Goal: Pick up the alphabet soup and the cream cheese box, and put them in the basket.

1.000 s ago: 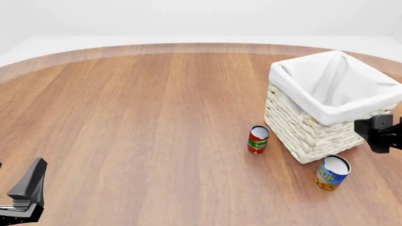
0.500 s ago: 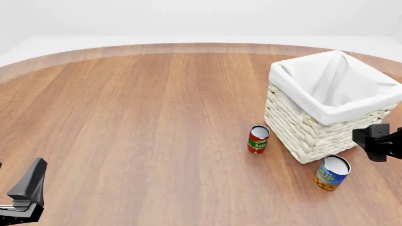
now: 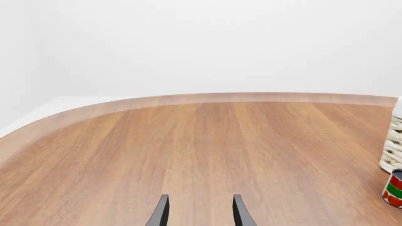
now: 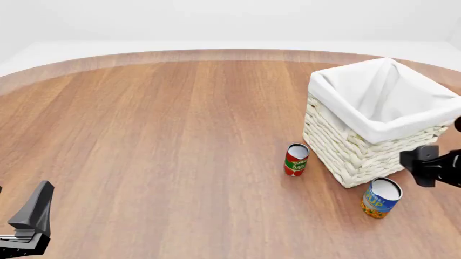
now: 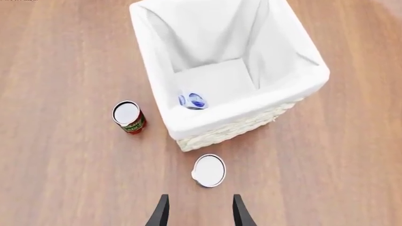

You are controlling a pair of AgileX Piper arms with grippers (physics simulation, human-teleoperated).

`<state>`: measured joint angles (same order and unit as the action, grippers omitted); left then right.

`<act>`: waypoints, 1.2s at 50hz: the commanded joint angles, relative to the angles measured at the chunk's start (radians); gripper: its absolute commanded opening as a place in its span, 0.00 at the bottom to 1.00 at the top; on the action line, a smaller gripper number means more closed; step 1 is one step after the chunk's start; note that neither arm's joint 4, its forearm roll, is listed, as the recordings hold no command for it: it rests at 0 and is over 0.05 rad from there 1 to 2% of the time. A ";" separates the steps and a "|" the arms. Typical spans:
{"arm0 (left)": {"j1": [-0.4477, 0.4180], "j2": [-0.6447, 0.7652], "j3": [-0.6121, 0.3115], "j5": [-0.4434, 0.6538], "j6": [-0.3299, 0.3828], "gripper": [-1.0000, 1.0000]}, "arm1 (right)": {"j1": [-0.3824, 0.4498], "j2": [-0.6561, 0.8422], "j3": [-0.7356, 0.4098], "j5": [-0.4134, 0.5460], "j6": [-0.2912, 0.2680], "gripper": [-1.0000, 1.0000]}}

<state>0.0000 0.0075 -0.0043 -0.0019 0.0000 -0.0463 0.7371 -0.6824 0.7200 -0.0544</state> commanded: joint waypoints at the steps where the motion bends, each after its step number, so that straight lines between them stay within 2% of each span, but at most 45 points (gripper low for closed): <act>1: 0.000 0.000 0.000 0.000 0.000 1.00 | -0.010 0.021 0.065 -0.083 0.012 1.00; 21: 0.000 0.000 0.000 0.000 0.000 1.00 | -0.027 0.014 0.157 -0.147 -0.006 1.00; 30: 0.000 0.000 0.000 0.000 0.000 1.00 | -0.066 0.075 0.231 -0.256 -0.049 1.00; 46: 0.000 0.000 0.000 0.000 0.000 1.00 | -0.063 0.103 0.308 -0.325 -0.051 1.00; 60: 0.000 0.000 0.000 0.000 0.000 1.00 | -0.059 0.107 0.349 -0.343 -0.056 1.00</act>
<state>0.0000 0.0075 -0.0043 -0.0019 0.0000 -0.1049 0.8342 -0.3671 0.4009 -0.1060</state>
